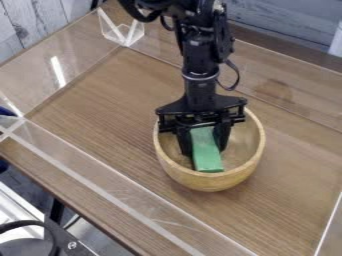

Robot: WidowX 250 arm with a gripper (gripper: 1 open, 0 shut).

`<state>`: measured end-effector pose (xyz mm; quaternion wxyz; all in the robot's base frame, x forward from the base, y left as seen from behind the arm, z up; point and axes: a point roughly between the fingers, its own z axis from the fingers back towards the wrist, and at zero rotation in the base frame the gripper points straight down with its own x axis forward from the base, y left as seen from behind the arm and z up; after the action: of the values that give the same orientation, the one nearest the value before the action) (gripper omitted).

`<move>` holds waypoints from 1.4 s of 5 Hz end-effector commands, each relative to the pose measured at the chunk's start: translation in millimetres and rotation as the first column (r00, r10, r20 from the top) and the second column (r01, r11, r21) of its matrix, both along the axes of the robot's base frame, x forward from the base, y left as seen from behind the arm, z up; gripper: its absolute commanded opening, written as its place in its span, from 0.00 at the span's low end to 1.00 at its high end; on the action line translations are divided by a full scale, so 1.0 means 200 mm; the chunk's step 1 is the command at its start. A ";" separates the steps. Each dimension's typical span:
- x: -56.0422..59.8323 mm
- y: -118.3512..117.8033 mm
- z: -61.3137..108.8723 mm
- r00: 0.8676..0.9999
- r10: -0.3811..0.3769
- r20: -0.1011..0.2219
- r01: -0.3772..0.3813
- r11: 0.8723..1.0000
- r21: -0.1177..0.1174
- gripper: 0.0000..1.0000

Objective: Remove the green block from inside the brown bowl and put it on the table

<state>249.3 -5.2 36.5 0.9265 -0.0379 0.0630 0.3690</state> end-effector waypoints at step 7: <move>0.08 0.09 0.29 0.993 0.000 0.120 0.007 0.998 -0.055 0.00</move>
<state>255.7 12.1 77.9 0.9258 -0.0763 0.0517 0.3666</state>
